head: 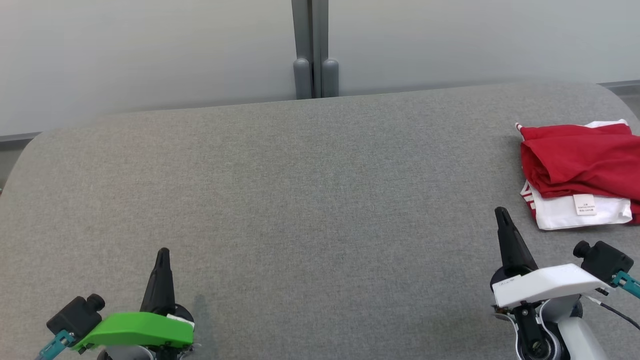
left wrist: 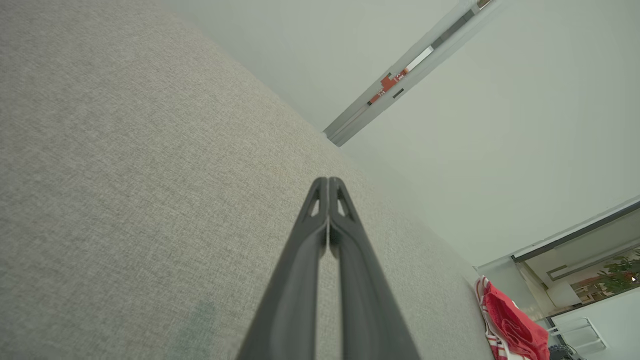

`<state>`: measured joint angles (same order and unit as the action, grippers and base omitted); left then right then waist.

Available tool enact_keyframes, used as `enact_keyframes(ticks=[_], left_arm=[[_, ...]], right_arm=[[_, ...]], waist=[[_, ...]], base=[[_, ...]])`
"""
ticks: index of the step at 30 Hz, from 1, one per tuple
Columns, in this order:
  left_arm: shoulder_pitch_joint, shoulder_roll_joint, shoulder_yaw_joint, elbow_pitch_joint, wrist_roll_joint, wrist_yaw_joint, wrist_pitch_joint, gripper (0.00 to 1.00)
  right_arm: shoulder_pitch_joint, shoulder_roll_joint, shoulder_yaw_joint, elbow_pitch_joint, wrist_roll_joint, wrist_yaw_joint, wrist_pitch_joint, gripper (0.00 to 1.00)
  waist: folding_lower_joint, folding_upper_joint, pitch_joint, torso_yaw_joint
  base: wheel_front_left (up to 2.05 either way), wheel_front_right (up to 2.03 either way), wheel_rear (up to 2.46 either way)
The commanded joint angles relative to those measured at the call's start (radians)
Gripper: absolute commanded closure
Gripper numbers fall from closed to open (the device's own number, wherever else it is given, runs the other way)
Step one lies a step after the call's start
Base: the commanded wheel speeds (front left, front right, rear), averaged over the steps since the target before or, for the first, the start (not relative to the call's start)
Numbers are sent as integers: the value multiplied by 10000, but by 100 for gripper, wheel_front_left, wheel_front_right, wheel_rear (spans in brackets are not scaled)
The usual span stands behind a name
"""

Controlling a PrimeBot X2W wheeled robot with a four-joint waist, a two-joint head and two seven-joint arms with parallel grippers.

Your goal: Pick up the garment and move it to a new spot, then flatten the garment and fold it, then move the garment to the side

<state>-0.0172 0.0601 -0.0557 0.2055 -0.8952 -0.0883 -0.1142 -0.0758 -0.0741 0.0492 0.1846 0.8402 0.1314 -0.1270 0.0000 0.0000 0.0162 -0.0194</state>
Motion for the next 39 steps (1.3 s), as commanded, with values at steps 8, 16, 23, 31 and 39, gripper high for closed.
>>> enact_keyframes(ticks=[8,16,23,31,39], left_arm=[[-410,116,266,-20,-1274,-119,322,100],[-495,121,428,31,-2127,-168,551,100],[-554,124,556,75,-2828,-201,753,100],[-626,124,708,119,-3545,-246,963,100],[-698,121,841,164,-4221,-275,1167,100]], right_arm=[[-268,-72,-200,6,1389,-4,322,100],[-270,-85,-327,83,2320,-5,559,100],[-282,-90,-441,147,3086,-5,753,100],[-292,-90,-566,212,3878,-6,969,100],[-309,-86,-688,277,4620,-7,1171,100]], waist=[[0,0,-14,21],[0,0,-26,39],[0,0,-36,55],[0,0,-48,73],[0,0,-61,90]], base=[[0,0,0],[0,0,0],[0,0,0],[0,0,0],[0,0,0]])
